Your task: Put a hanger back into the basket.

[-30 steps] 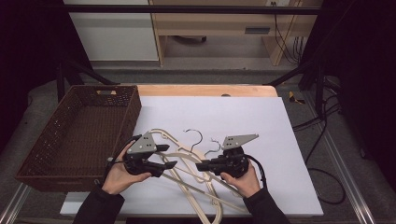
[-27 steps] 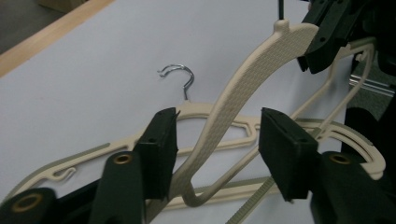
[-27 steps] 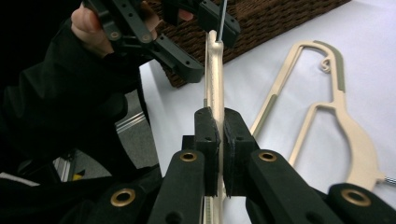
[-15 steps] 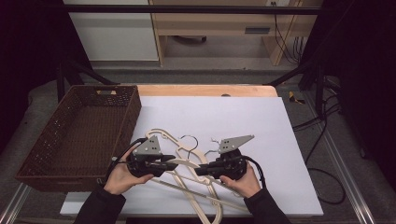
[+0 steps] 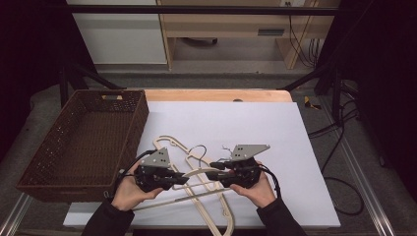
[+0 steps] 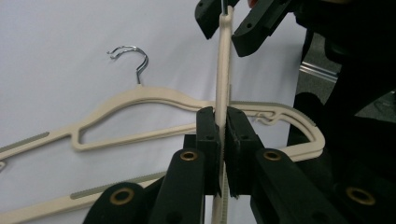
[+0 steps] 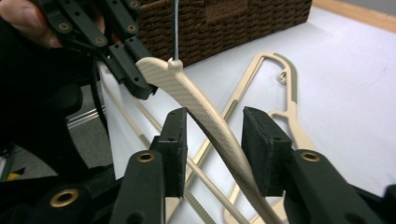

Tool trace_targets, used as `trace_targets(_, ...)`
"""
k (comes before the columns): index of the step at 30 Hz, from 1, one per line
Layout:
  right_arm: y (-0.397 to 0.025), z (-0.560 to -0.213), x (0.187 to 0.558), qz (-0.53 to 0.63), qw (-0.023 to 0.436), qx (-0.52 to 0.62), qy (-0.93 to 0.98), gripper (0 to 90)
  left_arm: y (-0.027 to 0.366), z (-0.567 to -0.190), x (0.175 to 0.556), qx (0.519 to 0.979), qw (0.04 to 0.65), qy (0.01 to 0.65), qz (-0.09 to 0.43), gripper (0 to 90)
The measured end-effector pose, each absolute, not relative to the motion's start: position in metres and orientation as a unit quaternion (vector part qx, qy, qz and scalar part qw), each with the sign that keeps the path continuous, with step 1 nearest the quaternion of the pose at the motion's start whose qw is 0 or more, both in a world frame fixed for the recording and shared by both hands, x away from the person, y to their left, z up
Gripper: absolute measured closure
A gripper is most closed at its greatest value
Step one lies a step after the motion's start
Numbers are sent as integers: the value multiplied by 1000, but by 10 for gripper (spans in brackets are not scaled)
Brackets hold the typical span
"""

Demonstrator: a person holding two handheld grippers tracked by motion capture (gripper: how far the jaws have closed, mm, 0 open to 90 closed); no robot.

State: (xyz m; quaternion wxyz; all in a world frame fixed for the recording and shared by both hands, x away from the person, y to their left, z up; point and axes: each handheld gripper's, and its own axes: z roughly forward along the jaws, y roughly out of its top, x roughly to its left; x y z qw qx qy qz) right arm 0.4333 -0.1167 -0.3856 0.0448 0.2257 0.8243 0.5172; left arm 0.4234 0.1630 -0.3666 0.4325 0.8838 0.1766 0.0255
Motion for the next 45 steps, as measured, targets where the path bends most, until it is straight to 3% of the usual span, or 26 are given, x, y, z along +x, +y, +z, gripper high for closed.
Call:
trace_targets(6,-123,-380,430,529,76,240,810,518,163,-365,417,871,448,194,46,866)
trace_targets(18,-182,-369,417,559,185,314,745,188,177,-345,412,831,478,260,116,866)
trace_targets(23,-209,-373,415,559,214,353,719,103,183,-331,414,815,489,278,138,866)
trace_targets(33,-227,-381,414,539,234,394,707,43,203,-296,418,794,511,281,172,866)
trace_targets(45,-235,-384,415,526,242,412,704,32,250,-267,430,772,528,289,205,866)
